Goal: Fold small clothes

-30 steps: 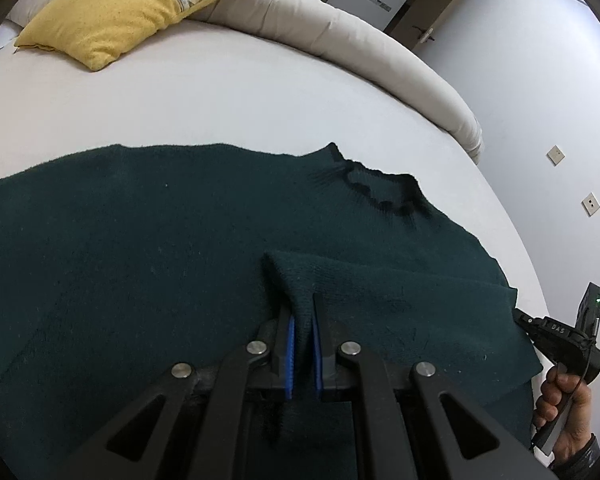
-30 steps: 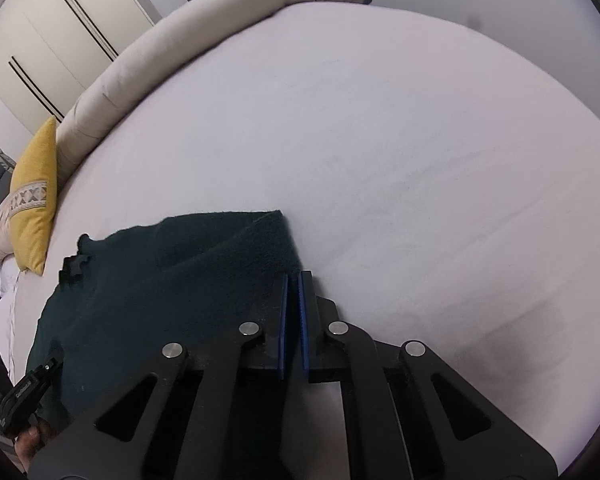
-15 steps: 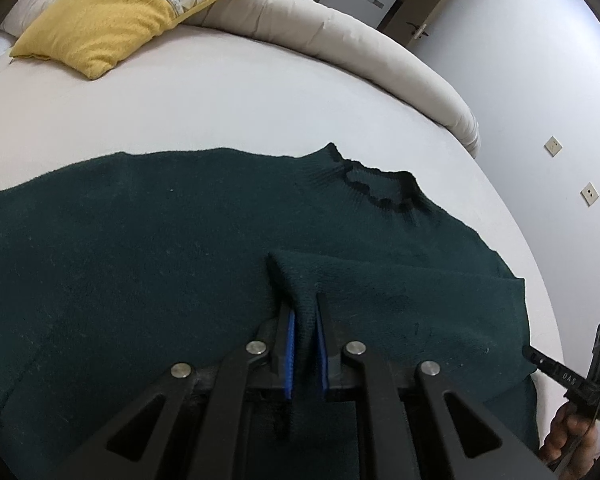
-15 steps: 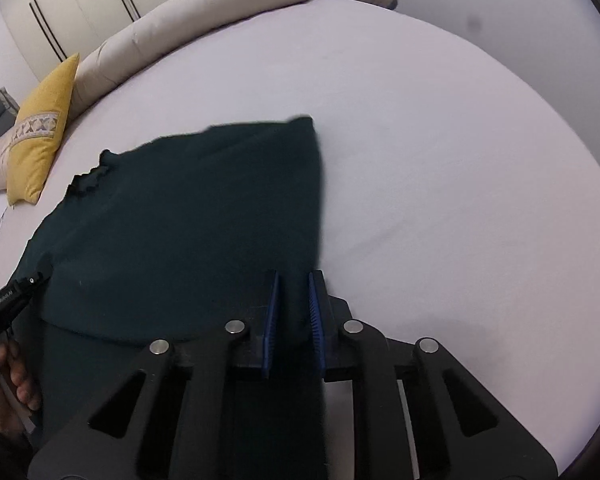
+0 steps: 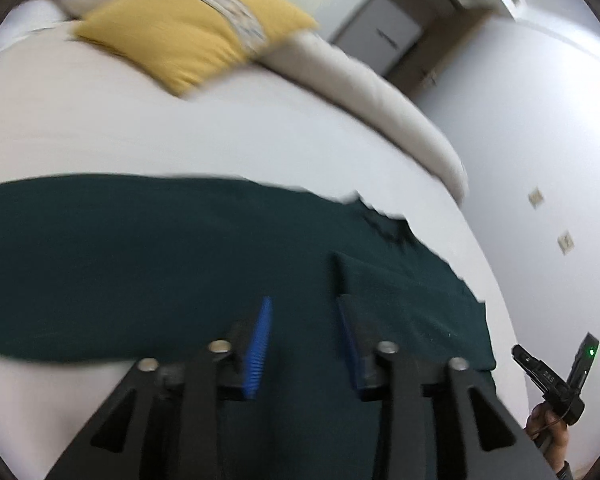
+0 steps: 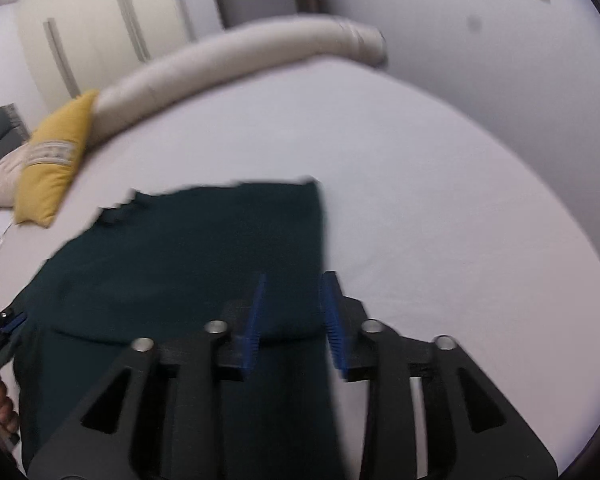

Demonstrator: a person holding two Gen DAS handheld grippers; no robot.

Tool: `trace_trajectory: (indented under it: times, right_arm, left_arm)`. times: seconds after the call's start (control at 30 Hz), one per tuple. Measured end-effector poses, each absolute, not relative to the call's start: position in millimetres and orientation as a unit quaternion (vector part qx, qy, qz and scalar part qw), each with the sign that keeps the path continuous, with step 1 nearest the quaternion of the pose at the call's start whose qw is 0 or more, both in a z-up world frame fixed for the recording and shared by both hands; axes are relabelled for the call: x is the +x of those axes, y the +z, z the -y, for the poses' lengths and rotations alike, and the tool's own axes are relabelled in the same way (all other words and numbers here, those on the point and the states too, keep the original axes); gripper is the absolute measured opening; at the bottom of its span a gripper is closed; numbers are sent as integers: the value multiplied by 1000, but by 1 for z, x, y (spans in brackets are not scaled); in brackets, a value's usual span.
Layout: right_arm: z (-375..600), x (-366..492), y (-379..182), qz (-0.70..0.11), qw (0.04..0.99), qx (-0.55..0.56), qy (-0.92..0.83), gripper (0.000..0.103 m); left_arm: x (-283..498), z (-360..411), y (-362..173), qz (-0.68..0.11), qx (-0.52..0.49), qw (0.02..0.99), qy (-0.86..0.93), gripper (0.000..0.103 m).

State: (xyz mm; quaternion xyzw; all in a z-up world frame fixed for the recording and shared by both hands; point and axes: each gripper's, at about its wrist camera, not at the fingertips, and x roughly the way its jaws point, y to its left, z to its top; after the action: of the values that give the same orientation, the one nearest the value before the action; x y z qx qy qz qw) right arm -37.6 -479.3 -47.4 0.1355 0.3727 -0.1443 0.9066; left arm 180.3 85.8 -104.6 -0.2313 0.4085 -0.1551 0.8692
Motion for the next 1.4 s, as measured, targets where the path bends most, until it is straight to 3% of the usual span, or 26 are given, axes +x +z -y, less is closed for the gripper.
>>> trace_trajectory:
  times: [0.03,0.07,0.17,0.4,0.47,0.57,0.6,0.67,0.7,0.73,0.77,0.97,1.17,1.27,1.4]
  right_arm:
    - [467,-42,-41,-361,914,126,-138,65]
    - [449,-47,-32,-341,924,115,-125,73]
    - [397,-58,-15,-303,945,80,-90,81]
    - [330,-48,-16,-338,931,137,13,81]
    - [319,-44,-21,-354,924,146,28,81]
    - [307,-38,-32,-383,908,163,44,80]
    - [306,-38,-34,-388,905,170,45,78]
    - [296,-35,-44,-393,900,183,48,75]
    - [296,-36,-48,-394,899,186,48,74]
    - [299,-36,-50,-395,898,189,47,71]
    - [300,-35,-53,-397,897,190,45,67]
    - [318,-39,-62,-402,892,202,40,60]
    - [341,-54,-70,-398,888,230,32,60]
    - [354,-59,-75,-398,885,241,24,60]
    - [375,-63,-84,-407,874,264,13,60]
  left_arm:
    - [165,-117,-98,-395,-240,877,-132,59]
    - [155,-138,-95,-385,-248,882,-111,62]
    - [111,-236,-92,-344,-303,889,-17,69]
    - [58,-398,-126,-314,-418,832,186,73]
    - [63,-419,-137,-320,-430,822,193,78]
    - [83,-424,-154,-344,-421,821,177,78]
    - [87,-424,-152,-345,-409,826,178,76]
    - [100,-427,-151,-354,-397,828,174,56]
    - [106,-427,-152,-362,-404,824,163,31]
    - [112,-429,-154,-371,-409,819,157,11]
    - [115,-429,-155,-377,-411,816,152,13]
    - [111,-385,-114,-356,-387,844,102,10]
    - [130,-225,-51,-350,-309,883,-55,10]
    - [137,-141,-51,-368,-271,881,-121,10]
    - [143,-45,-92,-418,-256,854,-177,11]
